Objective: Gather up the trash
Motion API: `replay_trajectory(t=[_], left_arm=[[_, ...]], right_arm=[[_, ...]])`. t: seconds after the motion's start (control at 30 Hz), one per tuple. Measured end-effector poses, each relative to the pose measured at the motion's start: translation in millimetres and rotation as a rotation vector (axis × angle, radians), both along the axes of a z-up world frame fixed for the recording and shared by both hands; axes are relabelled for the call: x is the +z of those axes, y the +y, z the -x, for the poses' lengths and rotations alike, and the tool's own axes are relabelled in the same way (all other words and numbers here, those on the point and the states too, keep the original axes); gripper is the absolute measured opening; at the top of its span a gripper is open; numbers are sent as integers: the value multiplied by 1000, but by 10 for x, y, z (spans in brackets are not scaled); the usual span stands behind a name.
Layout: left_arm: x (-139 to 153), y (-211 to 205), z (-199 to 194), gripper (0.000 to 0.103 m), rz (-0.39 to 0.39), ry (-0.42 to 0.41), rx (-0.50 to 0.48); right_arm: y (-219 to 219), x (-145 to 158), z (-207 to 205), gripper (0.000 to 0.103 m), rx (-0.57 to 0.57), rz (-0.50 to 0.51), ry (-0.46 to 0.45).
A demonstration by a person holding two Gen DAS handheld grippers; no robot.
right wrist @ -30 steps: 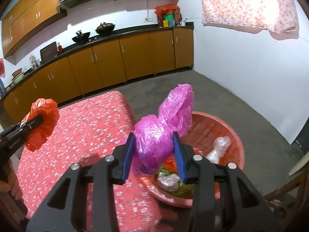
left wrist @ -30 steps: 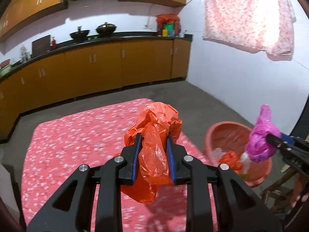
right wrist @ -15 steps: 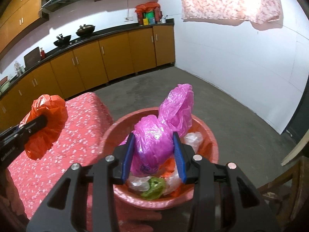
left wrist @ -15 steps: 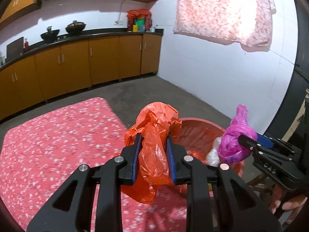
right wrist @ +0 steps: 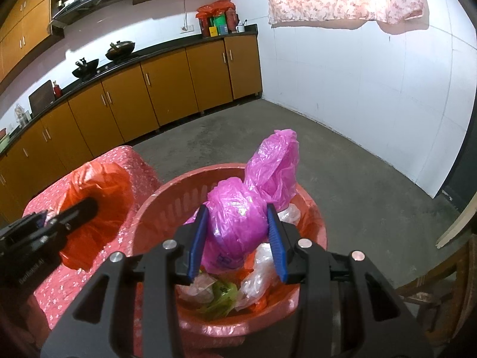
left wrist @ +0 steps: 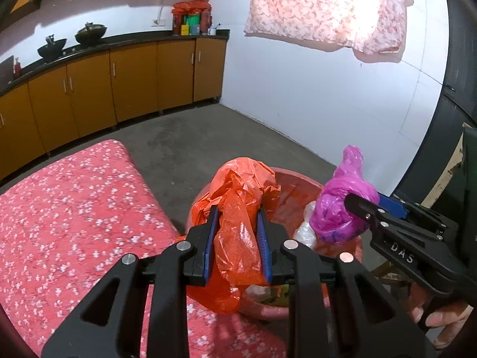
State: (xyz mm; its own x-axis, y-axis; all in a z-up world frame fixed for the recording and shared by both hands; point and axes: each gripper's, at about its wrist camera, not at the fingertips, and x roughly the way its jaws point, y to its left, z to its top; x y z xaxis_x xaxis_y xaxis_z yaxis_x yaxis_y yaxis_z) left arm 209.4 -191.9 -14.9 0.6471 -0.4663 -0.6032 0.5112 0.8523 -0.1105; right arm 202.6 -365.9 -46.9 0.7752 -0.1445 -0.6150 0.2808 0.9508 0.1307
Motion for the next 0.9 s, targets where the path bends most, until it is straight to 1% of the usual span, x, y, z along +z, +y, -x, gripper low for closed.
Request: replay_trajectory(t=[0.17, 0.23, 0.3, 0.47, 0.5, 0.53, 0.57, 0.6, 0.63, 0.7, 0.73, 0.77, 0.8, 0.83, 0.9], left_arm=[[-76, -140, -49, 25, -3, 24, -26], [-110, -180, -66, 28, -2, 39, -36], [-144, -194, -87, 37, 2, 53, -44], [-231, -168, -113, 49, 1, 79, -27], [-238, -127, -115, 53, 2, 82, -15], [-238, -73, -113, 55, 3, 84, 0], [-230, -13, -104, 59, 7, 82, 14], [-217, 54, -89, 64, 9, 76, 29], [-197, 124, -65, 67, 9, 65, 45], [-140, 305, 30, 81, 7, 25, 86], [-104, 390, 90, 86, 5, 3, 105], [-74, 463, 137, 95, 2, -17, 122], [-24, 569, 227, 97, -4, -47, 147], [13, 652, 310, 97, -11, -72, 164], [85, 834, 491, 101, -28, -117, 202]], right_arm=[[-79, -21, -19, 39, -4, -25, -14], [-117, -21, -29, 43, 6, -54, -26], [-161, -19, -26, 43, 7, -73, -37], [-270, -28, 3, 48, -5, -113, -47], [-287, -20, 22, 52, -12, -116, -50], [-298, -11, 49, 61, -21, -115, -55], [-287, 14, 112, 67, -41, -92, -68], [-270, 44, 140, 81, -54, -70, -78], [-220, 96, 227, 92, -77, -21, -103], [-135, 193, 350, 99, -99, 62, -140], [-69, 241, 412, 99, -110, 109, -153], [23, 292, 494, 99, -120, 164, -166], [111, 329, 564, 99, -127, 204, -177], [201, 364, 633, 99, -131, 233, -186], [337, 399, 764, 99, -118, 250, -205]])
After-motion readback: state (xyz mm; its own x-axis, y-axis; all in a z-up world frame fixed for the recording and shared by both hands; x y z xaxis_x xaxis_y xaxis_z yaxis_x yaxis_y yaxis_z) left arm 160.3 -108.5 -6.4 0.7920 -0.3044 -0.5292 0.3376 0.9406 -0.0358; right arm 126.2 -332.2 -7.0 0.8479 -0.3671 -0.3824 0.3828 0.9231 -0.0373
